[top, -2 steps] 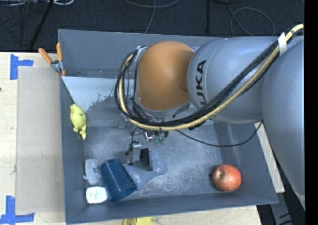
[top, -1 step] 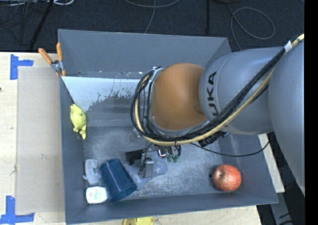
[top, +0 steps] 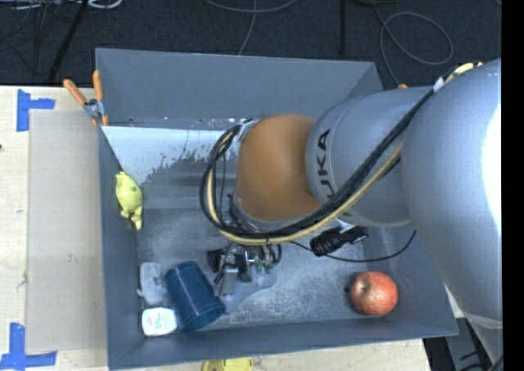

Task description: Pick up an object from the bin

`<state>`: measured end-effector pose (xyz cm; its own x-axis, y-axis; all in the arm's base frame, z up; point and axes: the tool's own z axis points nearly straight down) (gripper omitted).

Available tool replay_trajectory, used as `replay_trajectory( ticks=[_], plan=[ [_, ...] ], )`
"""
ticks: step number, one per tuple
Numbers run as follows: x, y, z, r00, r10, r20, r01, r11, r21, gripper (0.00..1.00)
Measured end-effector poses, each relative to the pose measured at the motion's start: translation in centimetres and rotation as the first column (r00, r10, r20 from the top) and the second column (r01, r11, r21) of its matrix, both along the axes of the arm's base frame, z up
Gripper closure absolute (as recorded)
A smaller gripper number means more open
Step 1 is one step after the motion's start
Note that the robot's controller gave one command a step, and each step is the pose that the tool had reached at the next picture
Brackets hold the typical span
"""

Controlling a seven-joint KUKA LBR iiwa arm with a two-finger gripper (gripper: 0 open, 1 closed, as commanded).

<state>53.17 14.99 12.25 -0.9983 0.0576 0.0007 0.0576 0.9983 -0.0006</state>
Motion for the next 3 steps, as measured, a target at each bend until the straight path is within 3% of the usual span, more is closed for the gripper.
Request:
replay_trajectory(
  ticks=[1,2,3],
  plan=[
    [-1.3,-2.7,-3.7,0.999,0.044,0.003,-0.044,0.999,0.001,1.00],
    [-1.3,-2.7,-3.7,0.999,0.043,0.003,-0.043,0.999,0.001,1.00],
    [0.2,-4.9,9.0,0.999,0.042,0.001,-0.042,0.999,0.001,1.00]
  ],
)
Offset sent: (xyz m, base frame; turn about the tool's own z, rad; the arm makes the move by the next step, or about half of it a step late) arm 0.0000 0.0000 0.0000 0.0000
